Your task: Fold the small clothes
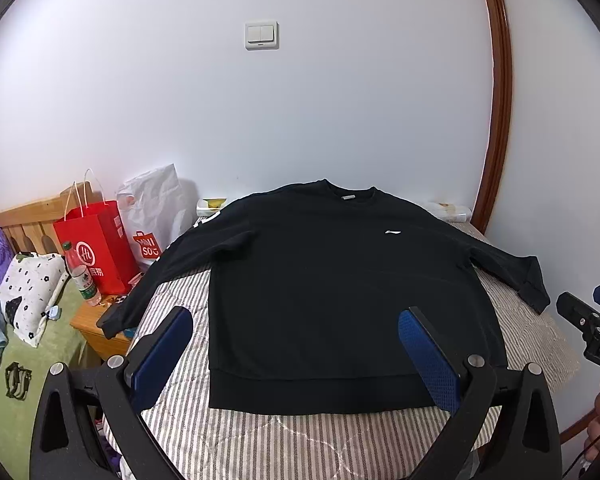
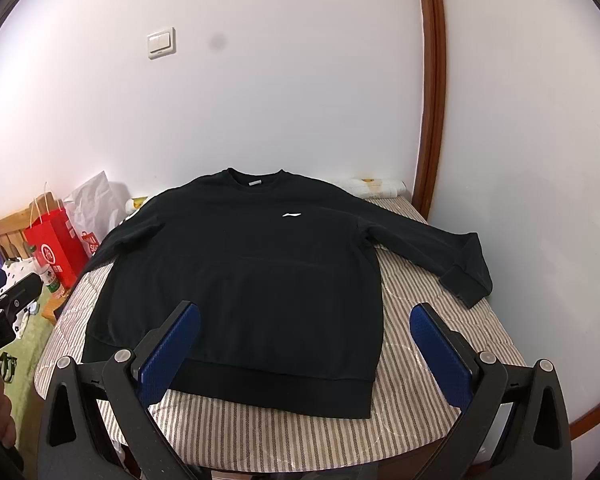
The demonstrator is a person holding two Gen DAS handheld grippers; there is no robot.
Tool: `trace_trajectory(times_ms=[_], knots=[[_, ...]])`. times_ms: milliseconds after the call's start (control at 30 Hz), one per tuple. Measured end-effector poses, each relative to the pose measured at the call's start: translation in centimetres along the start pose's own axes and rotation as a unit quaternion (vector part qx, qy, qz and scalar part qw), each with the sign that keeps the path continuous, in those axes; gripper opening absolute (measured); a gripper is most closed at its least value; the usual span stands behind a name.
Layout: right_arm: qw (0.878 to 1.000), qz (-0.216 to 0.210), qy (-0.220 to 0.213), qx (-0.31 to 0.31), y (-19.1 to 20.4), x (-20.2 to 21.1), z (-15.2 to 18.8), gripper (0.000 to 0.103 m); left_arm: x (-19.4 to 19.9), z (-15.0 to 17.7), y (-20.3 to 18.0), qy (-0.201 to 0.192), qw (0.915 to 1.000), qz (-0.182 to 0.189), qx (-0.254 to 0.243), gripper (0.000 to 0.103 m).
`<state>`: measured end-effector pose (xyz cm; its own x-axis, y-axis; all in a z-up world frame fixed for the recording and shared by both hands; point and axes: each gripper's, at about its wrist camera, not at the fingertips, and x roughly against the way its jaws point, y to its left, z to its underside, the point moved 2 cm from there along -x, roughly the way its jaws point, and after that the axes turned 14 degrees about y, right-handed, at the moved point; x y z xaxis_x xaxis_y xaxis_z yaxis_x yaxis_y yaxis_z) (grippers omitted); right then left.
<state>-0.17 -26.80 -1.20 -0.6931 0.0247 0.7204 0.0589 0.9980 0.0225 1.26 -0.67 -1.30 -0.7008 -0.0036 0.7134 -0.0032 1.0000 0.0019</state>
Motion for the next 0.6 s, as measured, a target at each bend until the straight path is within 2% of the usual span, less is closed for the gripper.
trace_trajectory(times_ms=[600], knots=[[1.0, 0.0, -0.001, 0.004, 0.13, 0.32, -0.07, 0.103, -0.15, 0.27, -0.15, 0.003, 1.0, 0.005, 0.005, 0.103]])
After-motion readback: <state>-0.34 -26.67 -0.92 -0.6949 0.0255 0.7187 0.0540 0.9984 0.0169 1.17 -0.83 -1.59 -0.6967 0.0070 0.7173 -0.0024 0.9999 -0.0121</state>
